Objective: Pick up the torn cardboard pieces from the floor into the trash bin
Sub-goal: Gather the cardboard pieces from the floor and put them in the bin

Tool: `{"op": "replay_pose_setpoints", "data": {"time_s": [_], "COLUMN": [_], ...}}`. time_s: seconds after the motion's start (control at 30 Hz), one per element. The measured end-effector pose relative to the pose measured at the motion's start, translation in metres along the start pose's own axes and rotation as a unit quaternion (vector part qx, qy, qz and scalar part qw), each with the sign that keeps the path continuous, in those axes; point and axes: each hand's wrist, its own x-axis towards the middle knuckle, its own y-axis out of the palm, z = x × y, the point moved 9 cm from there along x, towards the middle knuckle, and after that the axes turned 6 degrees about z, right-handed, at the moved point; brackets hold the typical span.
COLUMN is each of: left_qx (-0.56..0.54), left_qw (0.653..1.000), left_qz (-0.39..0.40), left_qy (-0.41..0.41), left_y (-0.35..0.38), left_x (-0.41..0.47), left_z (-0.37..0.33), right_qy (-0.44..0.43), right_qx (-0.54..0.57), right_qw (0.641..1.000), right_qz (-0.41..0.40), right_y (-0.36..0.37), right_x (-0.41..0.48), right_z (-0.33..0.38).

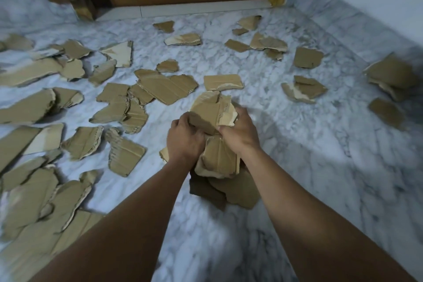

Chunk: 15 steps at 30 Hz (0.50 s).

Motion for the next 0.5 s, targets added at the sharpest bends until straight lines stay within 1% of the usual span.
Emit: {"op": "replay_pose_setpoints", "data": {"time_s": [0.1, 0.13, 0.17, 0.2, 0.23, 0.27, 0.3, 0.4, 0.5], "left_qx": [-0.039, -0.084, -0.157, -0.238, -0.301, -0.339, -0.351, -0.334, -0.344], "left_qw": [0.998, 0.994, 0.983, 0.965, 0.945, 0.931, 0.927, 0.933, 0.918], "left_qz": [0.053, 0.064, 0.077, 0.088, 0.1, 0.108, 0.114, 0.132, 0.196], "left_qy": [-0.015, -0.027, -0.048, -0.07, -0.082, -0.077, -0.065, -0.016, 0.005], "left_y": [0.0, -0.001, -0.002, -0.001, -0.001, -0.001, -0.003, -0.005, 0.004], "left_x": [-0.004, -0.006, -0.01, -0.014, -0.021, -0.027, -0.033, -0.049, -0.074], "left_z": [-0.005, -0.006, -0.005, -0.005, -0.008, -0.016, -0.027, -0.07, -0.113], "right_qy": [-0.022, -0.029, -0.038, -0.049, -0.058, -0.063, -0.065, -0.079, -0.087], "right_qx": [0.079, 0.106, 0.132, 0.15, 0.159, 0.162, 0.161, 0.155, 0.153], "right_qw": [0.996, 0.993, 0.989, 0.985, 0.982, 0.979, 0.978, 0.97, 0.963], "right_qz": [-0.03, -0.042, -0.055, -0.072, -0.088, -0.103, -0.118, -0.169, -0.206], "right_y": [0.004, 0.003, 0.0, -0.005, -0.011, -0.018, -0.027, -0.063, -0.11], "right_x": [-0.014, -0.02, -0.026, -0.033, -0.039, -0.047, -0.054, -0.08, -0.105], "right_z": [-0.011, -0.012, -0.012, -0.01, -0.007, -0.004, -0.001, 0.01, 0.014]}}
